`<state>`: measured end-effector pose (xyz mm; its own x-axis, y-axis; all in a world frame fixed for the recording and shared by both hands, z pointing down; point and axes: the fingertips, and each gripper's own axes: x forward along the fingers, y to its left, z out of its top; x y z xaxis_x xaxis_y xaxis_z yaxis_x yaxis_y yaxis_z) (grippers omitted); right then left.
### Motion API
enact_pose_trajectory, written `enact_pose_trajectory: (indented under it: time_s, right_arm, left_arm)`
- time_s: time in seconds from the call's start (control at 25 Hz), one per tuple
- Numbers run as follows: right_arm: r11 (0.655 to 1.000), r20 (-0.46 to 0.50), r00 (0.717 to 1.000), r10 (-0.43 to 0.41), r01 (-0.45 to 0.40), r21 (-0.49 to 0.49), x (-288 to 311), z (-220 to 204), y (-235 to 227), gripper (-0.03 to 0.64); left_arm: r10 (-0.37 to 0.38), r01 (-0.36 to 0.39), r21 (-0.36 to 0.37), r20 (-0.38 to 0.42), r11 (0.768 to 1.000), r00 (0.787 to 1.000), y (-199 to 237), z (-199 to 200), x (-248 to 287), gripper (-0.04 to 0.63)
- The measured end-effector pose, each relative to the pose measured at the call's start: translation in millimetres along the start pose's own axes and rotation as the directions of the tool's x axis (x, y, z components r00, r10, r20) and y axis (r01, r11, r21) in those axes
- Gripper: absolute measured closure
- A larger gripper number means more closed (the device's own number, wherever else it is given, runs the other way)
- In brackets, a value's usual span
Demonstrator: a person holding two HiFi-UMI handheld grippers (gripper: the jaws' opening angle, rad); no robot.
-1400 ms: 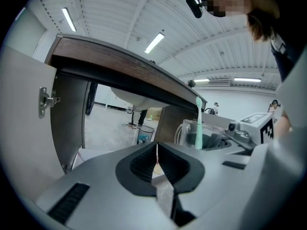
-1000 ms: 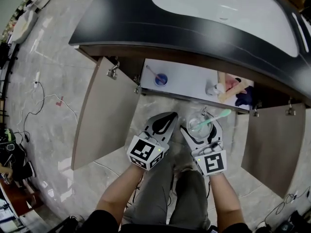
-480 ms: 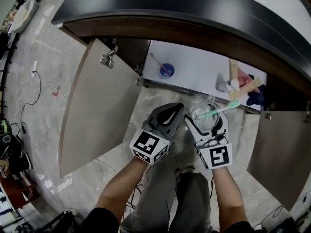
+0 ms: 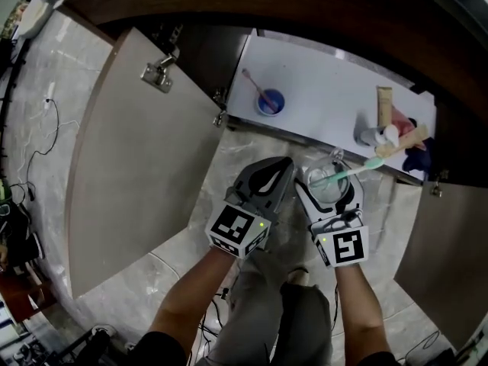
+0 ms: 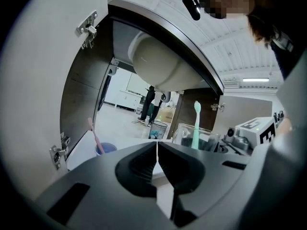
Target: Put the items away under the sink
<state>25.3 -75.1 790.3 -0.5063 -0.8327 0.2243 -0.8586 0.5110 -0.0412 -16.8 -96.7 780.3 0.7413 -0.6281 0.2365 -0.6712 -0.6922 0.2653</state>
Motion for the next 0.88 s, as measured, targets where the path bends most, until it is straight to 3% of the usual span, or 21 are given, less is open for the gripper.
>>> enact_pose_trajectory:
  time_s: [0.36,0.6,0.88]
  right_arm:
    - [1.000,0.033,0.999,-0.004,0.004,-0.023,24.7,-9.8,-13.7,0.278]
    - [1.000,0.063,0.998,-0.019,0.020,-0.023,54.9,-17.1,-35.7,0.278]
    - [0.999,0.067,0.997,-0.039,0.041,-0.024,82.2,-33.7,-58.1,0.278]
  left_arm:
    - [0.004,-0.004,0.009,0.029,1.000,1.000,16.6,-13.3,19.1,0.580]
    - [0.037,-0.034,-0.033,0.070,0.999,0.997,39.3,-18.3,38.5,0.583]
    - [0.051,-0.051,-0.005,0.075,0.999,0.996,62.8,-29.8,60.8,0.582]
